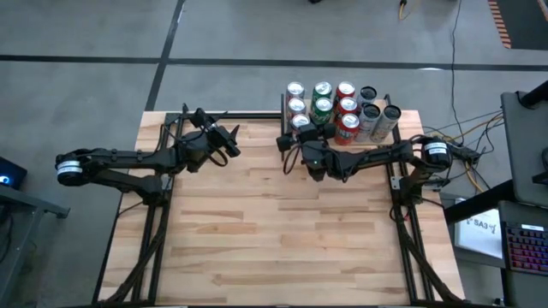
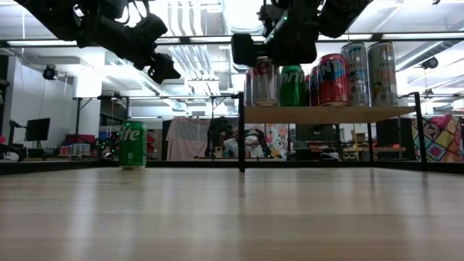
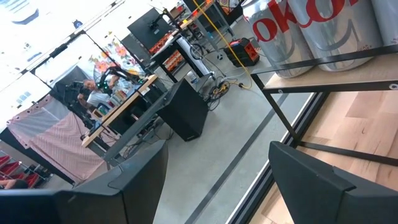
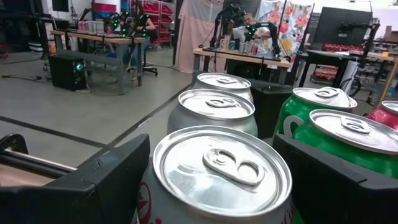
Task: Place canned beverage on shelf
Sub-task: Put the silver soda can on the shelf aligned in front of the other silver soda can
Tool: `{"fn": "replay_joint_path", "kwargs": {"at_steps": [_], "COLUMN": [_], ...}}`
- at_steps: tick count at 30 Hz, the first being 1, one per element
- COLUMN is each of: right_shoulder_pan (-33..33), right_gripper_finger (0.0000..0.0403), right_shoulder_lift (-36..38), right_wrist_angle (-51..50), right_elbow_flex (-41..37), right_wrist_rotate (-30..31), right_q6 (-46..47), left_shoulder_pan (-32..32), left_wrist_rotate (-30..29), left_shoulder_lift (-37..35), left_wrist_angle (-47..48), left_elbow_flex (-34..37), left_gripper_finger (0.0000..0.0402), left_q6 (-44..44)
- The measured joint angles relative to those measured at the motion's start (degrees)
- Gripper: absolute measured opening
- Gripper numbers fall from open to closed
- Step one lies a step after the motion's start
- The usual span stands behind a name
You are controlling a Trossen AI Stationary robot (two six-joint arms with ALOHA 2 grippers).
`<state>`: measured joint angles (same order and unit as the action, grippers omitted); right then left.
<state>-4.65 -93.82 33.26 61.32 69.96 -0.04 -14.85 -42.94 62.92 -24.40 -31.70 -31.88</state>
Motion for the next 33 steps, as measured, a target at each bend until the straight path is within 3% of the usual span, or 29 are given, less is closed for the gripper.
{"fn": "replay_joint_path", "kwargs": {"at_steps": [13,33], "right_shoulder_pan": [-1.98,-1.87], "right_gripper_finger": [0.0326,0.0329], "right_shoulder_lift": [-0.02,0.42], "right_wrist_angle": [0.00,0.11], "right_elbow_flex": [0.00,0.28], "right_wrist_rotate": [-3.43,-3.43], "right_q6": [0.15,-2.80], "left_shoulder_pan": [0.00,-0.02], "left_wrist_rotate": [0.02,0.00], "left_shoulder_lift": [0.00,-0.02], "left_wrist_angle": [-0.02,-0.02], "left_elbow_flex": [0.02,0.02], "left_gripper_finger": [0.0265,0.0265], "left_q6": [0.00,-0.15]}}
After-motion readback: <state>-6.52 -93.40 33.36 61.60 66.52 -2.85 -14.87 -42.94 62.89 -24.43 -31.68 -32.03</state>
